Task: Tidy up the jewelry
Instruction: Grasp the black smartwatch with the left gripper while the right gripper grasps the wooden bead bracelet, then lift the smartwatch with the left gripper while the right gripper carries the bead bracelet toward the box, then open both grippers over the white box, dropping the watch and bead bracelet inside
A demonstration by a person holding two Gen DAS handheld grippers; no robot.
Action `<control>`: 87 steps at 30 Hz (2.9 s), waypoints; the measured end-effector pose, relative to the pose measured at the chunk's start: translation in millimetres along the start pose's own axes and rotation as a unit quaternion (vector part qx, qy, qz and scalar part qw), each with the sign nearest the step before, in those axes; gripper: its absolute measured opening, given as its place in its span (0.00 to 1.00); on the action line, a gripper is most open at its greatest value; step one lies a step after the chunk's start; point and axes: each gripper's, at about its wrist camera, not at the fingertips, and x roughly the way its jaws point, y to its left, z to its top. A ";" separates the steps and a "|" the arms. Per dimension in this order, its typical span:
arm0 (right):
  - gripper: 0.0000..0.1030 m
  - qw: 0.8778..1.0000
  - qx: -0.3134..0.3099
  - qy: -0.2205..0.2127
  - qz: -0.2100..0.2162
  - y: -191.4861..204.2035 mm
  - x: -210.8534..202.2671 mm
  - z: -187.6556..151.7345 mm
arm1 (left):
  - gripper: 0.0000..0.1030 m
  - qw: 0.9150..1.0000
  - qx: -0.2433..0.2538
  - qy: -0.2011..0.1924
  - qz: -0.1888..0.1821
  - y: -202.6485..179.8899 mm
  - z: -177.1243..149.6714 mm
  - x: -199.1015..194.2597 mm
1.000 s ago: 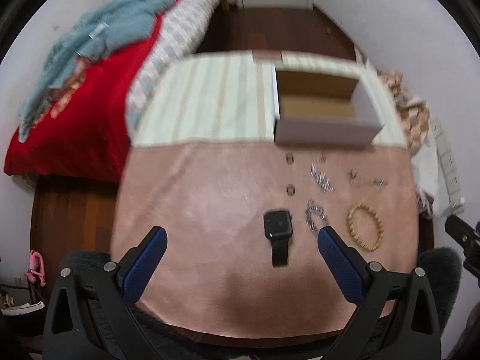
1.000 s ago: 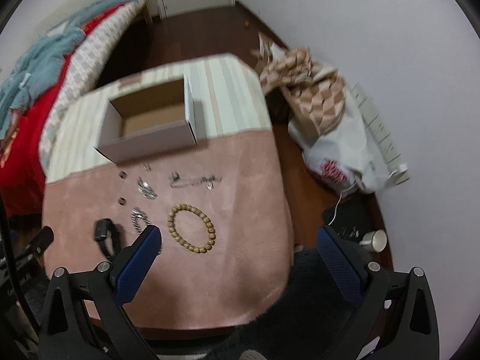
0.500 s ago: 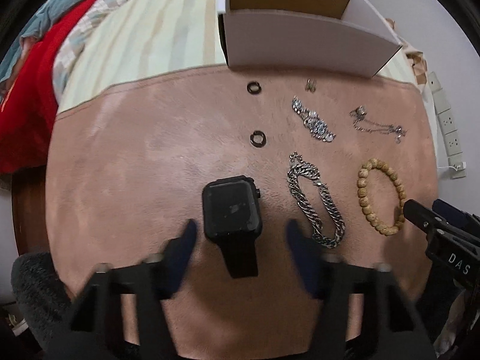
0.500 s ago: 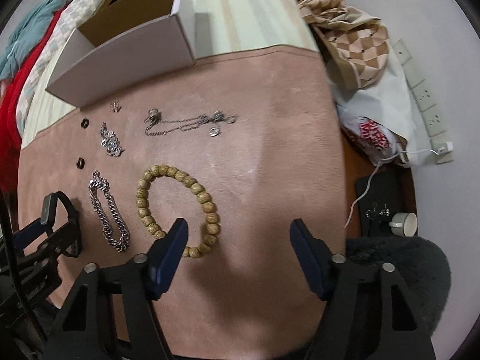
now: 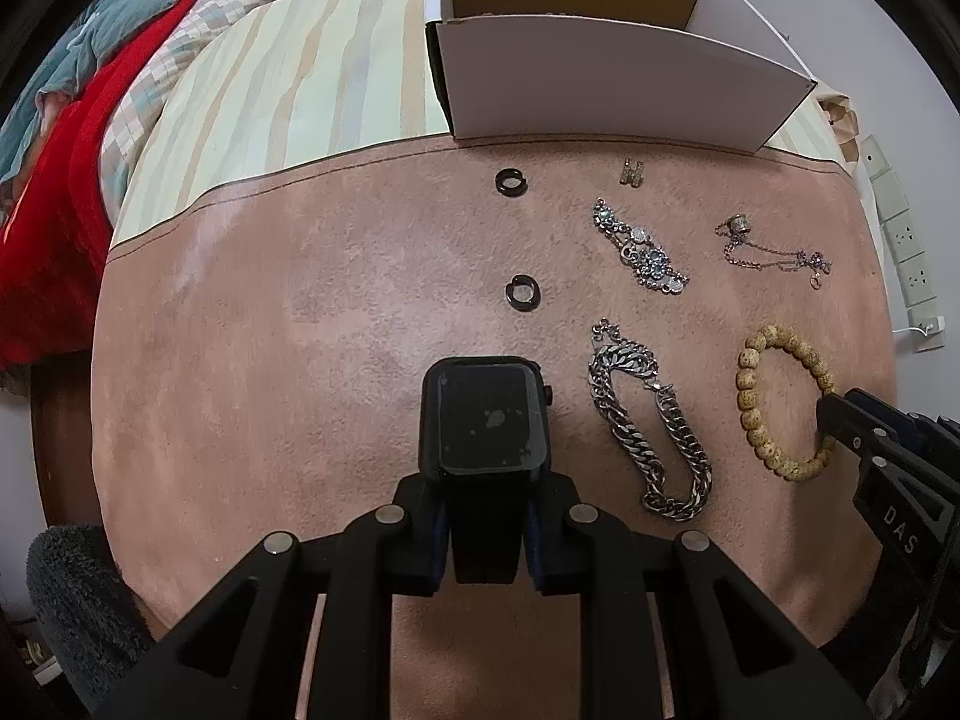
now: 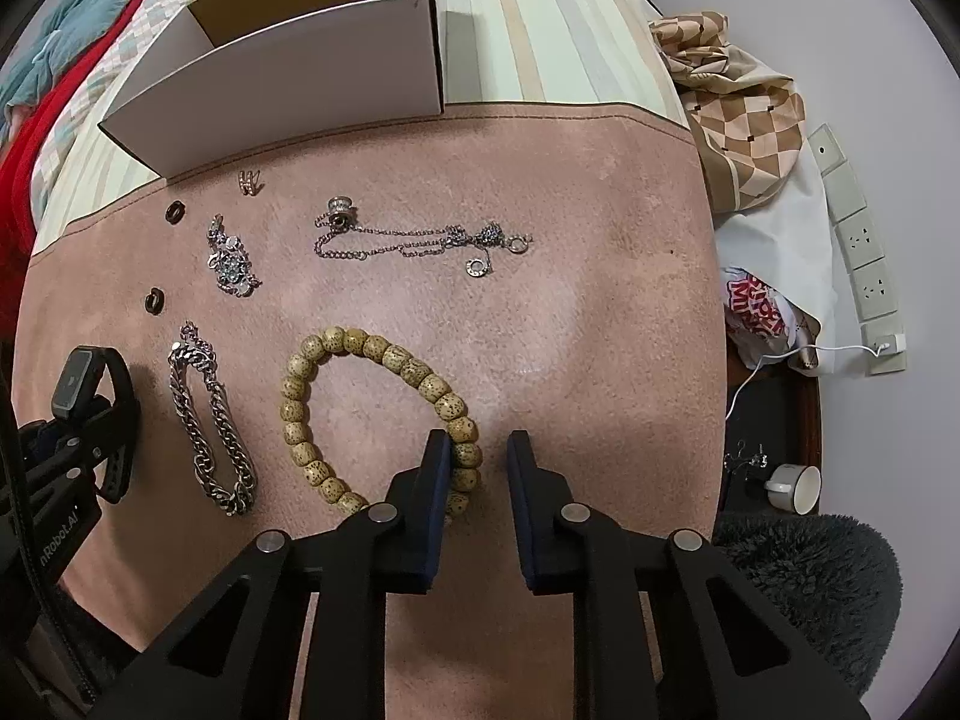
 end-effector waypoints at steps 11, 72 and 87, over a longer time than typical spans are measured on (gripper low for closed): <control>0.11 1.000 -0.009 -0.006 -0.005 8.4 -2.9 -2.1 | 0.16 1.000 -0.004 -0.002 -0.002 0.3 -0.9 3.6; 0.74 0.990 -0.033 -0.075 0.112 21.2 -68.9 222.9 | 1.00 0.989 -0.052 -0.136 -0.028 41.8 202.4 -72.7; 0.94 0.996 -0.014 -0.088 0.017 24.9 -60.7 173.8 | 1.00 0.986 -0.045 -0.152 0.057 48.0 156.8 -76.0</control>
